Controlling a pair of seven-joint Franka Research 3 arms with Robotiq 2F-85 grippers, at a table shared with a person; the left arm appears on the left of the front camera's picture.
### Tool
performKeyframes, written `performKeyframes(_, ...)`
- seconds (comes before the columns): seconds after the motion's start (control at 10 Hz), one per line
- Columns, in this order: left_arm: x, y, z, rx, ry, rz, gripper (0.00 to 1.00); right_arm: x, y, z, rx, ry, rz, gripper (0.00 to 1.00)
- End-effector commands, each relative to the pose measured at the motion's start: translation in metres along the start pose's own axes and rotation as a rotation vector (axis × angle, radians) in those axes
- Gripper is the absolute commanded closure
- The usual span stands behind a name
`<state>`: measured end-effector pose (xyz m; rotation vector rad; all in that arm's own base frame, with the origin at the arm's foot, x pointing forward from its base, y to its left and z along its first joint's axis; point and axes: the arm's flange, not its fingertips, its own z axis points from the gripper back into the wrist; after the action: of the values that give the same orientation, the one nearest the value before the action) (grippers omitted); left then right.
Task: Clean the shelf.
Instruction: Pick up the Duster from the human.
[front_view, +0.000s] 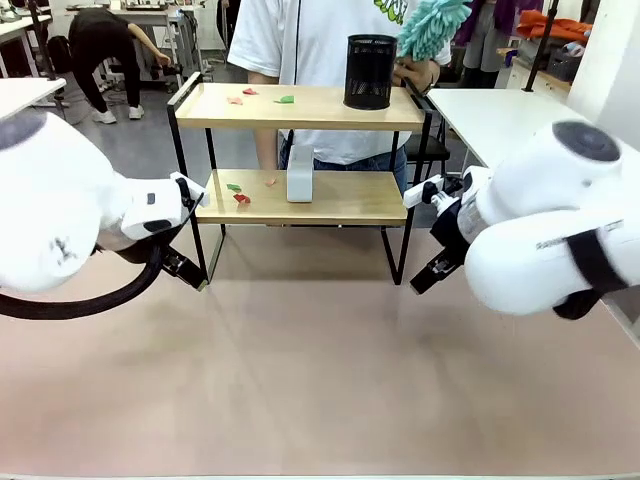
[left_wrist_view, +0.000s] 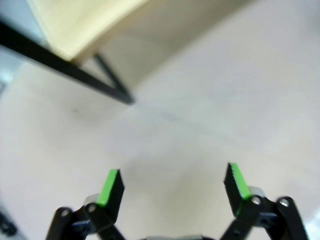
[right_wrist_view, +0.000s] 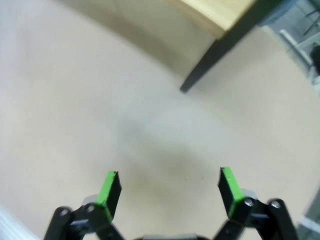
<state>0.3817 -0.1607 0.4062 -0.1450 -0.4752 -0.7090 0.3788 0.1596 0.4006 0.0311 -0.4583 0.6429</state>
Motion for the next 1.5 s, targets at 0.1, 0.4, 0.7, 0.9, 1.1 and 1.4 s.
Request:
performKeyframes(0.1,-0.035,0.045,0.156,-0.278,-0.039,0.179,0.0,-0.044,-0.026,0.162,0.207,-0.136,-0.286,0.0)
performKeyframes(0.4,-0.122,0.133,0.201,-0.501,-0.35,0.413,0.0,-0.163,-0.122,0.207,0.661,-0.465,-0.638,0.0)
performKeyframes(0.7,-0.223,0.232,0.137,-0.706,-0.593,0.804,0.0,-0.257,-0.229,0.15,0.924,-0.626,-1.022,0.0)
performKeyframes(0.9,-0.251,0.25,0.084,-0.756,-0.605,1.029,0.0,-0.28,-0.243,0.119,0.932,-0.656,-1.179,0.0)
performKeyframes(1.1,-0.263,0.224,0.145,-0.652,-0.548,0.878,0.0,-0.292,-0.231,0.162,0.834,-0.57,-0.997,0.0)
performKeyframes(1.4,-0.263,0.224,0.145,-0.652,-0.548,0.878,0.0,-0.292,-0.231,0.162,0.834,-0.57,-0.997,0.0)
